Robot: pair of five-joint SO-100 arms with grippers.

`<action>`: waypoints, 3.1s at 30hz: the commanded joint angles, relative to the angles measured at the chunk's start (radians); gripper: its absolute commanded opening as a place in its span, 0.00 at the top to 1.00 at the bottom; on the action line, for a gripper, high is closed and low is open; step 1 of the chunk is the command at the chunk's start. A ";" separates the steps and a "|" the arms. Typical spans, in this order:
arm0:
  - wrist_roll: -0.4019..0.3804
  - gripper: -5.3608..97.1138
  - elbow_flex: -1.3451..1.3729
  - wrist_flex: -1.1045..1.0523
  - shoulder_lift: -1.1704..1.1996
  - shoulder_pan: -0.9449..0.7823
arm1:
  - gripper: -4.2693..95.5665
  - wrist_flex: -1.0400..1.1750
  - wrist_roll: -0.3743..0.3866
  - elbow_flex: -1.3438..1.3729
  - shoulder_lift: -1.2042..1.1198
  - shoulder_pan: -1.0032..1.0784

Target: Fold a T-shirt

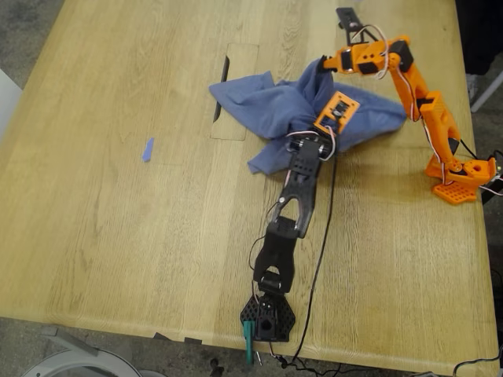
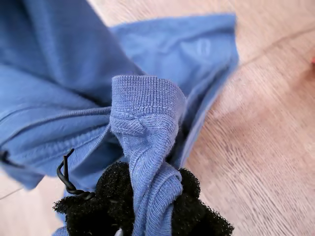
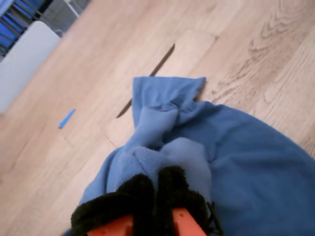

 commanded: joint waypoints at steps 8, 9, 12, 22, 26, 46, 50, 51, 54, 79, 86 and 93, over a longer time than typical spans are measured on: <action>0.012 0.95 -0.061 -0.029 0.350 -0.017 | 0.96 -0.069 -0.017 -0.048 0.221 -0.052; 0.012 0.95 -0.074 -0.029 0.359 -0.020 | 0.96 -0.081 -0.023 -0.048 0.235 -0.058; 0.012 0.95 -0.080 -0.052 0.396 -0.029 | 0.96 -0.097 -0.035 -0.048 0.276 -0.081; 0.005 0.95 -0.147 -0.276 0.439 -0.087 | 0.96 -0.336 -0.124 -0.048 0.339 -0.152; 0.011 0.95 -0.170 -0.370 0.449 -0.094 | 0.96 -0.476 -0.163 -0.048 0.344 -0.196; 0.020 0.95 -0.124 -0.499 0.744 -0.034 | 0.96 -0.676 -0.235 -0.048 0.480 -0.268; 0.025 0.95 -0.048 -0.575 0.793 0.094 | 0.96 -0.626 -0.255 -0.048 0.523 -0.305; 0.025 0.95 -0.026 -0.591 0.810 0.117 | 0.96 -0.615 -0.262 -0.048 0.537 -0.313; 0.021 0.95 0.038 -0.598 0.868 0.163 | 0.96 -0.555 -0.268 -0.046 0.584 -0.324; 0.021 0.95 0.456 -0.755 1.111 0.503 | 0.96 -0.293 -0.400 -0.021 0.790 -0.456; -0.044 0.95 0.578 -0.726 1.167 0.589 | 0.96 -0.146 -0.391 0.034 0.870 -0.476; -0.087 0.95 0.663 -0.630 1.220 0.650 | 0.96 -0.023 -0.354 0.212 1.023 -0.469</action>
